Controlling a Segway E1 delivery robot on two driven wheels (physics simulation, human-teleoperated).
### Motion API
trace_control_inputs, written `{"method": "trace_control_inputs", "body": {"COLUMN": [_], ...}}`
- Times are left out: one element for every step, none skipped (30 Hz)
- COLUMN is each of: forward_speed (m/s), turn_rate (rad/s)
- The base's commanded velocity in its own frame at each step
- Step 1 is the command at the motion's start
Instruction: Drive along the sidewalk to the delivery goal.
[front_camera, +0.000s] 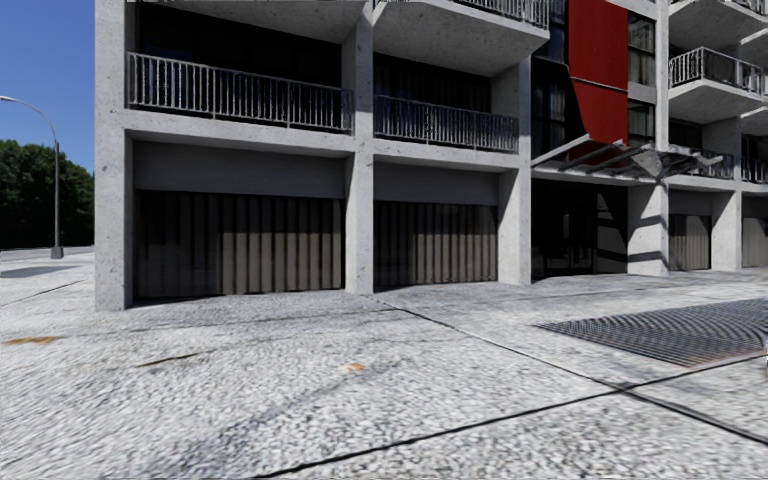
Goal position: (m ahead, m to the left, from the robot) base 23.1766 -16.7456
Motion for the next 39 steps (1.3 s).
{"method": "trace_control_inputs", "body": {"forward_speed": [2.0, 2.0, 2.0, 2.0, 2.0, 2.0, 2.0, 2.0, 2.0, 2.0, 2.0, 2.0, 2.0, 2.0, 2.0, 2.0, 2.0, 2.0, 2.0, 2.0, 2.0, 2.0, 2.0, 2.0, 2.0, 2.0, 2.0, 2.0, 2.0, 2.0, 2.0, 2.0, 2.0, 2.0, 2.0, 2.0, 2.0, 2.0, 2.0], "turn_rate": [-0.52, -0.52, -0.52, -0.52, -0.52, -0.52, -0.52, -0.52, -0.52, -0.52, -0.52, -0.52, -0.52, -0.52, -0.52, -0.52, -0.52, -0.52, -0.52, -0.52, -0.52, -0.52, -0.52, -0.52, -0.52, -0.52, -0.54, -0.56, -0.57, -0.57, -0.58, -0.59, -0.59, -0.6, -0.61, -0.63, -0.63, -0.66, -0.68]}}
